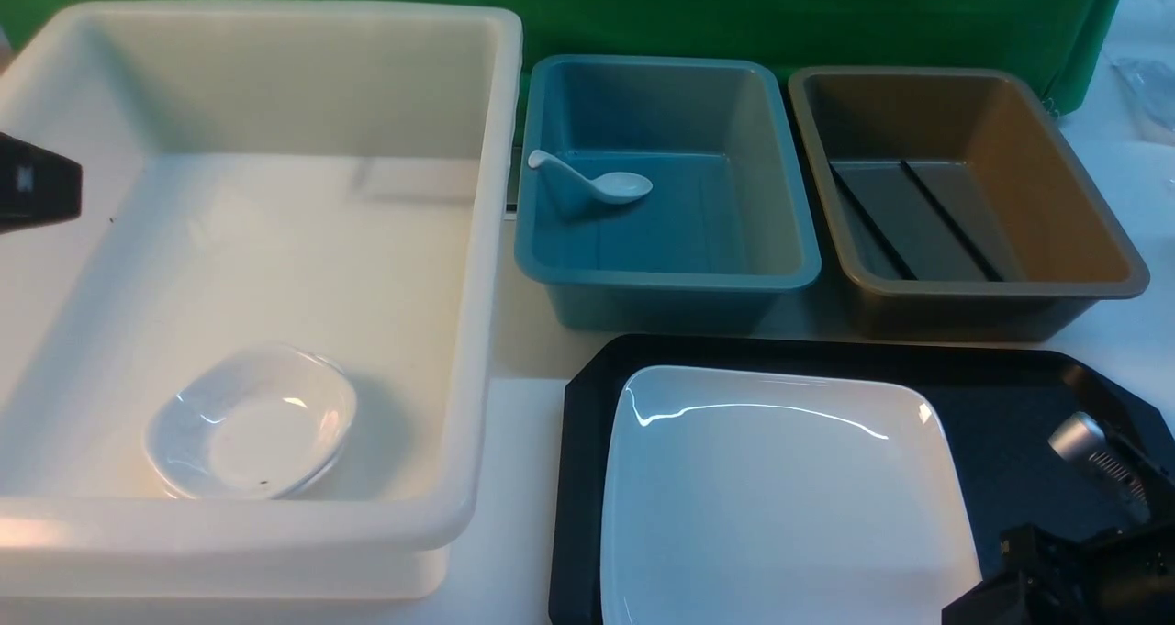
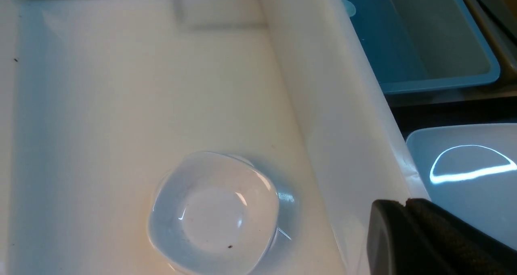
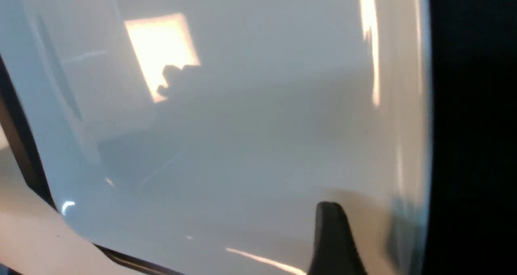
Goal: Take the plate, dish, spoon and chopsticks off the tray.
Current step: Use the right arm to grab a plate from the dinner plate, then use the right arm to put the plate into the large storage box on the left
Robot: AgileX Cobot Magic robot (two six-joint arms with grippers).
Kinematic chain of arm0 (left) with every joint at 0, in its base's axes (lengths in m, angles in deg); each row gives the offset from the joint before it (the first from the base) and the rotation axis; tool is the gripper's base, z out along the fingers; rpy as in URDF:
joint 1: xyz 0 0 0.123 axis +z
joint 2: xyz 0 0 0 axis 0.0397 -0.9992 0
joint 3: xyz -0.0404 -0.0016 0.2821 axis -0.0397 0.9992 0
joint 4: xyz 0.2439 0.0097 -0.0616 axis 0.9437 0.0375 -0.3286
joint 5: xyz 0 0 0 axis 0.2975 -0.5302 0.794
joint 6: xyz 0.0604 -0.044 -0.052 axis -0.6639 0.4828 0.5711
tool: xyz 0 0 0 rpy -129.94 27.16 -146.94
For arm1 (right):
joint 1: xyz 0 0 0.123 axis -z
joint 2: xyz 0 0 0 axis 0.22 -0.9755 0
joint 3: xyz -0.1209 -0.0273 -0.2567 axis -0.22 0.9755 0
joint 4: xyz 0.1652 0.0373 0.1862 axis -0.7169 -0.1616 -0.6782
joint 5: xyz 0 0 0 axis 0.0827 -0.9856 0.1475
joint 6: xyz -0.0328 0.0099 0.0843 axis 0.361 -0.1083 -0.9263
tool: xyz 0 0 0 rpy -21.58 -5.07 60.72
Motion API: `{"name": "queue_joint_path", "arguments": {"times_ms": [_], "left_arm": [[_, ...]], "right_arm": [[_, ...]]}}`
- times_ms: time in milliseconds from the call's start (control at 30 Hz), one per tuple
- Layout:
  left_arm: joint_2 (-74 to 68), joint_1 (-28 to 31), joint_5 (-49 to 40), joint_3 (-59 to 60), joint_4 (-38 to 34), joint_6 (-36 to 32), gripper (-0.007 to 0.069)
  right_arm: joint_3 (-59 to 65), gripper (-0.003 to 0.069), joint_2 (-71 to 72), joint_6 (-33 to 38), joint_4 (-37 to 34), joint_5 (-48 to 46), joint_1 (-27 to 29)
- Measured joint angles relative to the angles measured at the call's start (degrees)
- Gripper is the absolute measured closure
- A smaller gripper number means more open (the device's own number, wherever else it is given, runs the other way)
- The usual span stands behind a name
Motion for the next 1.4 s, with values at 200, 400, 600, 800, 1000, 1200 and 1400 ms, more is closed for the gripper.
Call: {"name": "queue_joint_path", "arguments": {"times_ms": [200,400,600,800,1000,1200,1400], "left_arm": [[0.0,0.0,0.0,0.0,0.6,0.0,0.0608],[-0.1,0.0,-0.1,0.0,0.6,0.0,0.0608],[-0.1,0.0,-0.2,0.0,0.7,0.0,0.0608],[-0.2,0.0,-0.4,0.0,0.7,0.0,0.0608],[-0.2,0.0,-0.3,0.0,1.1,0.0,0.0608],[-0.2,0.0,0.9,0.0,1.2,-0.1,0.0608],[-0.2,0.0,1.5,0.0,1.3,-0.1,0.0608]], "right_arm": [[-0.1,0.0288,-1.2,3.8,-3.0,-0.5,0.0],[0.1,0.0487,-1.7,7.9,-3.9,1.2,0.0],[-0.1,0.0559,-1.7,10.4,-5.5,0.5,0.0],[-1.0,0.0580,1.3,12.2,-5.4,-2.2,0.0],[-1.0,0.0606,12.6,11.0,-4.2,-3.5,0.0],[-1.0,0.0606,22.4,8.7,-1.3,-2.4,0.0],[-2.4,0.0606,27.0,5.7,0.5,-1.8,0.0]]}}
